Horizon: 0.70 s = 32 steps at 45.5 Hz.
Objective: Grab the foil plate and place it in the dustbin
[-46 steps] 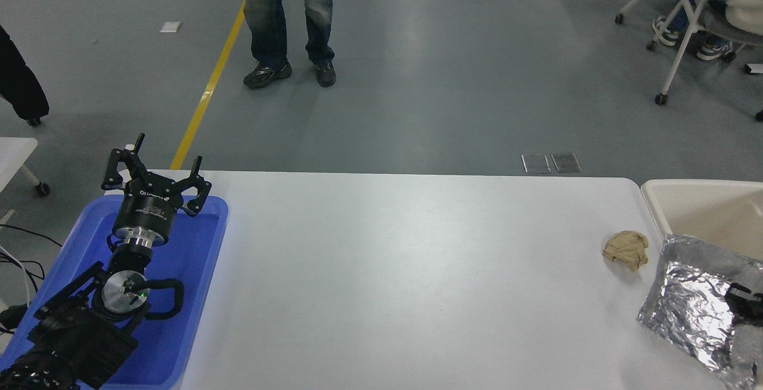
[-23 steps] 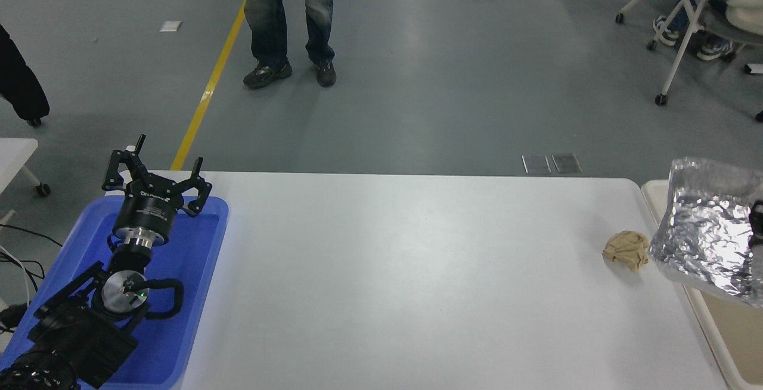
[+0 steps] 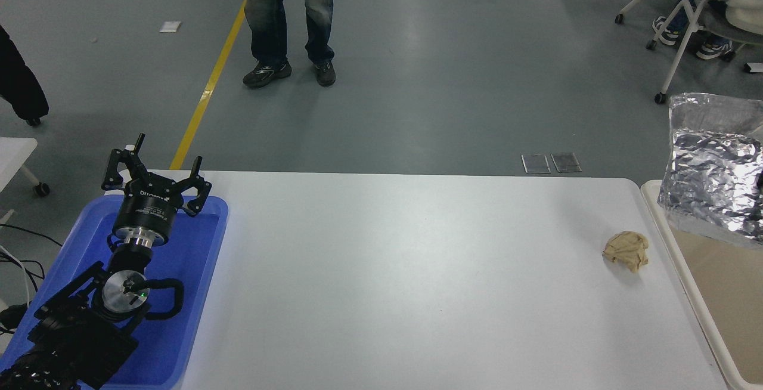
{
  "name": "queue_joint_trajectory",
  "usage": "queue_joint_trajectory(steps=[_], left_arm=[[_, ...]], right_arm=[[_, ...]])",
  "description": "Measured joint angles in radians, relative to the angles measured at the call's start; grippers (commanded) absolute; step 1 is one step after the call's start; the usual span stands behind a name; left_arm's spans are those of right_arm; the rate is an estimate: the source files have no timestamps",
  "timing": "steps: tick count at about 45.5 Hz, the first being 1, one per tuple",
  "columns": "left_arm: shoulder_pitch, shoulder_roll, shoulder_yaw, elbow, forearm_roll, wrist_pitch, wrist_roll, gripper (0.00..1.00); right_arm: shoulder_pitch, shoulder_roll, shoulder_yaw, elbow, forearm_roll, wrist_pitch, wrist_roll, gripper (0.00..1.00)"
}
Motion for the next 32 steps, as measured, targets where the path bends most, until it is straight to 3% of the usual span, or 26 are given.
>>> queue_joint_trajectory(steps=[13,32], left_arm=[[0.000,0.000,0.000,0.000,0.000,0.000,0.000,1.00],[0.000,0.000,0.000,0.000,0.000,0.000,0.000,1.00]], right_arm=[[-0.153,0.002,0.045,-0.149,-0.002,-0.023,-0.001,0.00],[-0.686,0.044,0.360,-0.539,-0.001,-0.115,-0.001,0.00]])
